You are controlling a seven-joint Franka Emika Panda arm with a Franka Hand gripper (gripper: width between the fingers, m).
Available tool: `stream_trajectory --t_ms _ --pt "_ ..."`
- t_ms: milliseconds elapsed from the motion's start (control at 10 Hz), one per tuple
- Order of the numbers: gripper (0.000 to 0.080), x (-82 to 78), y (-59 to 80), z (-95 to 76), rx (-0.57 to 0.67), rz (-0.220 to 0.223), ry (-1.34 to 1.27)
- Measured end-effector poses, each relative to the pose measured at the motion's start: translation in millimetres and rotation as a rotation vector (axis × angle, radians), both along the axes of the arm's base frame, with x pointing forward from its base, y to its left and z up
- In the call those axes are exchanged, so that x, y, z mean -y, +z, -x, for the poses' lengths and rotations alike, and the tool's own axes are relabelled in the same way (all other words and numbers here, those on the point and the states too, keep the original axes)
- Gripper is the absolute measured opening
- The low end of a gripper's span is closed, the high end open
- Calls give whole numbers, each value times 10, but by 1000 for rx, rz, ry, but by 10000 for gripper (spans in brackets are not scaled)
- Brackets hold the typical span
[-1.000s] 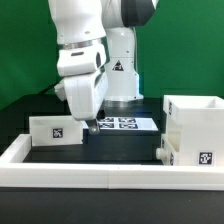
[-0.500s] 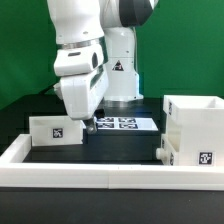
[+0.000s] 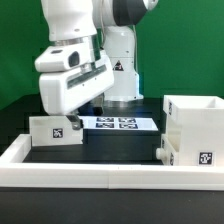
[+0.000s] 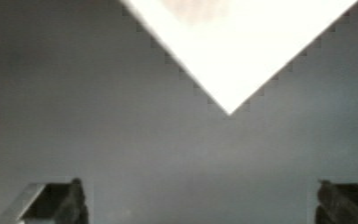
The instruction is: Assemble drawer
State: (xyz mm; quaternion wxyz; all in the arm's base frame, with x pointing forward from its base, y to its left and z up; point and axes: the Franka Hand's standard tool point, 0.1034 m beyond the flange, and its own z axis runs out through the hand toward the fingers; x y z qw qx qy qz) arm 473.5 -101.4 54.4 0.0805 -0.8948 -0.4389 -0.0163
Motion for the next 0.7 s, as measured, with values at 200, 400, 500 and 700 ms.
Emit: stream_trajectory --t_ms 200,400,500,700 --pt "649 83 59 90 -5 15 -115" --pt "649 75 59 120 -29 19 -266" --pt "649 71 54 121 -34 19 -292" --pt "649 58 50 121 -55 20 -420"
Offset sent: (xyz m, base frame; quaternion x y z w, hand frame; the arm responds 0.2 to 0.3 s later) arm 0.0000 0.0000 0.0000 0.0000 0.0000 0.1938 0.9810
